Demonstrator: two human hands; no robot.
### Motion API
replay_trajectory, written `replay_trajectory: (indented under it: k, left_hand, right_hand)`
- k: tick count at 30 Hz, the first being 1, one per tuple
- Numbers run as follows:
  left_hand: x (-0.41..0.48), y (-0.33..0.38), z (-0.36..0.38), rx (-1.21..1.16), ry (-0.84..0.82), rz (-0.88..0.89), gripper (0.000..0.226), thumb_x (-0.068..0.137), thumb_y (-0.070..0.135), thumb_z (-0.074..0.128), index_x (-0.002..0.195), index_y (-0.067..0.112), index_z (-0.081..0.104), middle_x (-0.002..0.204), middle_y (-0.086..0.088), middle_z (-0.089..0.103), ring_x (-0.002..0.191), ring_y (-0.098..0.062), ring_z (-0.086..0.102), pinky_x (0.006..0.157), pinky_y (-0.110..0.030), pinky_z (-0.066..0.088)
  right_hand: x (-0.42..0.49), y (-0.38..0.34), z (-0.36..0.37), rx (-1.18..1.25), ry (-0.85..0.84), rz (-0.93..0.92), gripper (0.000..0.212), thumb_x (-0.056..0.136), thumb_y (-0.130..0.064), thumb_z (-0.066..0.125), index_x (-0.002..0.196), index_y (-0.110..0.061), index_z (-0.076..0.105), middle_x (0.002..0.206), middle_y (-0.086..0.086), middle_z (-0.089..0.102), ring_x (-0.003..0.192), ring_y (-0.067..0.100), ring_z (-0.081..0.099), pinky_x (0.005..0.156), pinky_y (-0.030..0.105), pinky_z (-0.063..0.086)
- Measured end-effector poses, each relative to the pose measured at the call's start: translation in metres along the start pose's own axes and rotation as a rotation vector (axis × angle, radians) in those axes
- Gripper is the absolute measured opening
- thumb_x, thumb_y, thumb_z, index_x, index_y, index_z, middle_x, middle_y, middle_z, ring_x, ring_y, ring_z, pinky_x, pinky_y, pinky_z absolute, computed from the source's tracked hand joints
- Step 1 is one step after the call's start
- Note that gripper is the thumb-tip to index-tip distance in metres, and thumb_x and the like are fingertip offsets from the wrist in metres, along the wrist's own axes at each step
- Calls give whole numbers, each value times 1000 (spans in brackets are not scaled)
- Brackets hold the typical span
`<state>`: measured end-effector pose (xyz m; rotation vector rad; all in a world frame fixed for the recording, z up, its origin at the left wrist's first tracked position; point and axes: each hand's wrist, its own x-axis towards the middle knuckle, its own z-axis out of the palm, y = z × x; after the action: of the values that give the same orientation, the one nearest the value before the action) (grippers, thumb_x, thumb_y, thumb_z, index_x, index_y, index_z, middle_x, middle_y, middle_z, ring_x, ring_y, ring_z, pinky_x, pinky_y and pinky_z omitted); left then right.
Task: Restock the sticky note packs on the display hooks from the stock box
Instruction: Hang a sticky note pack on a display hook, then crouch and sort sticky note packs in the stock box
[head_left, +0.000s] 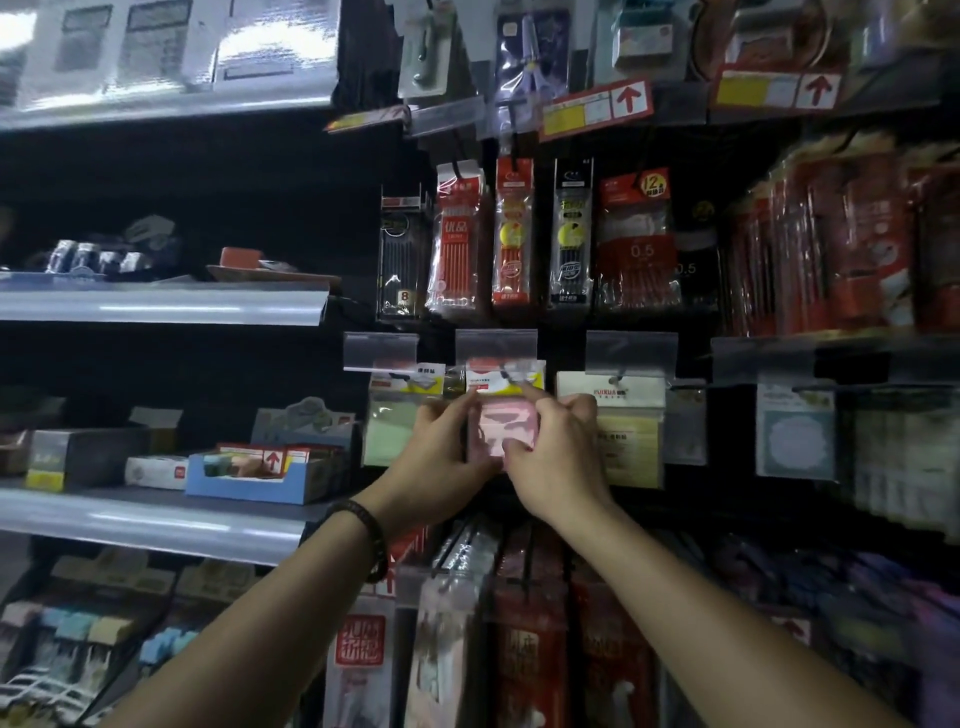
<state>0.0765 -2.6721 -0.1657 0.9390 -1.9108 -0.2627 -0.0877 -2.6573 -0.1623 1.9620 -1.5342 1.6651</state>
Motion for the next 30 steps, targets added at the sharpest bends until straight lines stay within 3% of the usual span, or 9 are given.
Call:
replay_trajectory:
  k: [3,7,10,13,17,20,23,26,30]
  left_hand:
    - [-14,0,4,21,27,7,77,94,30,75,160,33,35,132,15,28,126,-24,58,107,-41,58]
    - [-62,2,16,88,96,47,64,98,23,73,155,32,45,141,13,38,115,-4,58,95,-12,56]
    - [-114,1,35,142,154,166,43,98,26,71,138,37,59,127,25,52,110,1,61,89,-14,54]
    - [-178,-7,62,76,169,218,35,96,9,71,121,33,68,113,20,64,93,-5,66,74,-10,49]
    - [-269,-36,121,9,53,194,32,95,0,68,116,23,72,105,14,68,88,-4,67,70,-22,52]
    - [-336,-70,175,-16,-130,105,20,101,13,64,113,28,71,101,19,66,87,2,65,73,-19,51]
    - [-394,-111,237,-45,-371,-66,26,102,20,65,107,46,64,98,22,66,81,1,65,71,-20,51]
    - [-435,-153,298,-57,-552,-215,24,98,20,66,109,41,70,99,22,68,74,-1,67,70,-19,51]
    - [-471,-198,368,-1,-793,-337,19,95,29,66,103,46,66,98,20,67,74,4,63,75,-22,50]
  right_hand:
    - [-17,2,-10,-24,-10,-19,62,94,-25,75,151,-32,51,123,-5,36,103,11,51,78,11,40]
    - [-55,12,-27,36,29,-110,35,95,-25,75,128,-28,66,116,-9,45,87,0,55,66,4,45]
    - [-96,26,-44,114,54,-179,19,94,-20,75,107,-31,70,104,-14,57,82,1,62,67,10,49]
    - [-154,47,-60,193,27,-221,10,96,-17,73,99,-27,72,92,-15,65,82,6,67,68,22,52]
    - [-253,91,-68,251,-94,-192,6,98,-17,70,95,-20,74,77,-17,65,70,3,65,63,16,45]
    - [-335,152,-62,219,-241,-17,9,101,-22,69,93,-25,72,72,-12,63,62,9,61,55,25,45]
    - [-419,224,-57,205,-381,249,15,103,-23,68,88,-25,68,67,-5,58,58,12,58,54,29,41]
    - [-501,291,-46,68,-449,519,26,102,-25,70,76,-28,65,60,-7,60,55,8,59,53,26,39]
    - [-597,379,-17,-108,-569,867,33,92,-16,78,69,-38,69,74,-21,73,72,1,71,72,33,60]
